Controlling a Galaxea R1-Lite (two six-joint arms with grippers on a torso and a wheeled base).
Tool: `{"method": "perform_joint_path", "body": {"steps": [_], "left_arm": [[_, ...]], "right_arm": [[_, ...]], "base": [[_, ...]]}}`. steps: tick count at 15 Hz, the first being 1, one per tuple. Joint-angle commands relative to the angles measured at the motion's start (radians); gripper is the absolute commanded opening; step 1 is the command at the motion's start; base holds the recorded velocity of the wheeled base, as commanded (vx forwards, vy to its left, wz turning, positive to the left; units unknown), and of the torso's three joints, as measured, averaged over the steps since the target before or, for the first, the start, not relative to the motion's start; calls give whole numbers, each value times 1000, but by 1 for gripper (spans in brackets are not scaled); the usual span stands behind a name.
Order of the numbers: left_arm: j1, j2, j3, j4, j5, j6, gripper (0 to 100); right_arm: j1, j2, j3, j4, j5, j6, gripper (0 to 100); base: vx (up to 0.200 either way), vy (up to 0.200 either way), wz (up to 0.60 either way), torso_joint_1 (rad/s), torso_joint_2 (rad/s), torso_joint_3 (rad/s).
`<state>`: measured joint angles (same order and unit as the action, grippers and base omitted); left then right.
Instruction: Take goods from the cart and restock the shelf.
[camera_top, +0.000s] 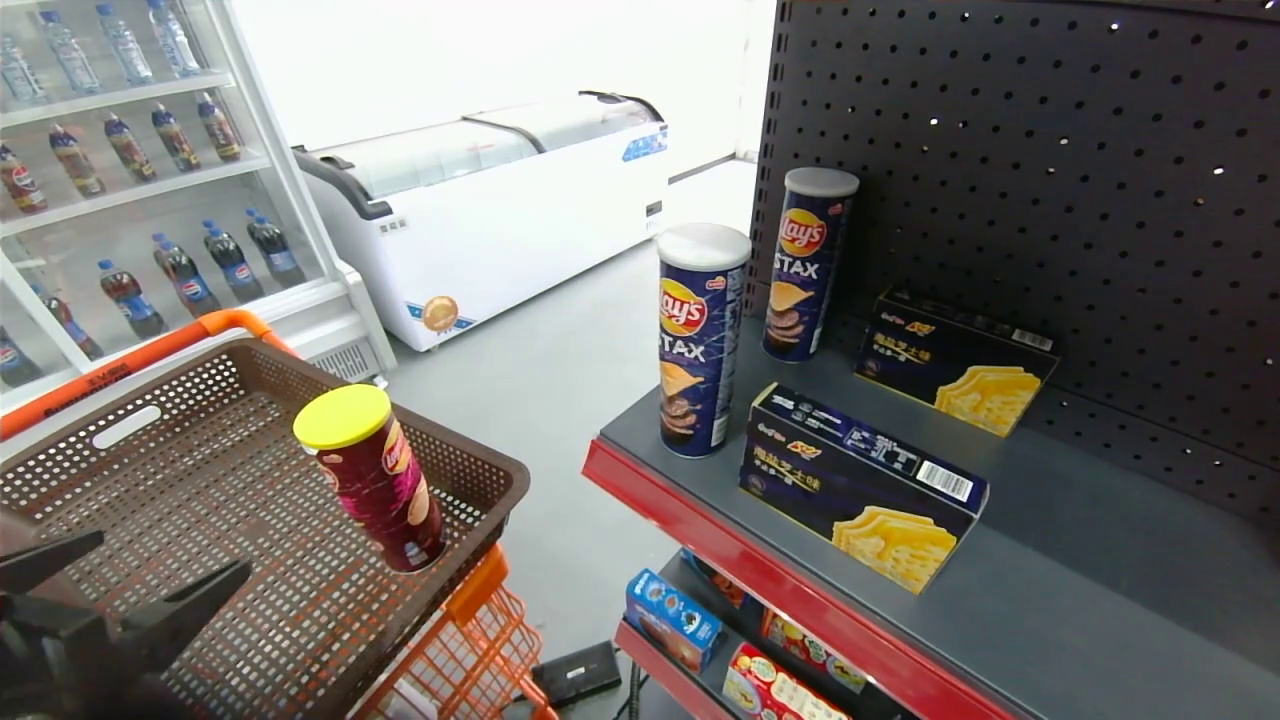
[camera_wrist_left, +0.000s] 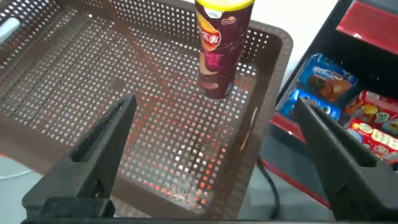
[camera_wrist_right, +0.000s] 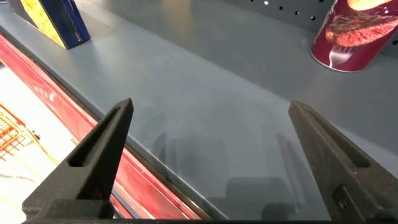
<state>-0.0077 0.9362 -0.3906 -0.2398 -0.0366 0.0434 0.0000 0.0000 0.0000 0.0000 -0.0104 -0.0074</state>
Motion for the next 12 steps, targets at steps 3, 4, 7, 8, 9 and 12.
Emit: {"method": "perform_joint_path", "body": {"steps": [3, 4, 7, 8, 9, 12], "left_arm": [[-6, 360, 15, -279, -3, -11, 100], [-8, 398, 15, -317, -3, -11, 100], [-17, 530, 15, -474, -3, -13, 100], [-23, 555, 15, -503, -3, -13, 100], [-35, 602, 16, -564, -2, -16, 100], [-58, 693, 18, -681, -2, -17, 100]], "right_arm": [[0, 0, 0, 0, 0, 0, 100], [0, 0, 0, 0, 0, 0, 100], [0, 0, 0, 0, 0, 0, 100], [0, 0, 0, 0, 0, 0, 100], [0, 0, 0, 0, 0, 0, 100], [0, 0, 0, 0, 0, 0, 100]], "base": [[0, 0, 0, 0, 0, 0], [0, 0, 0, 0, 0, 0], [0, 0, 0, 0, 0, 0], [0, 0, 0, 0, 0, 0], [0, 0, 0, 0, 0, 0], [0, 0, 0, 0, 0, 0]]}}
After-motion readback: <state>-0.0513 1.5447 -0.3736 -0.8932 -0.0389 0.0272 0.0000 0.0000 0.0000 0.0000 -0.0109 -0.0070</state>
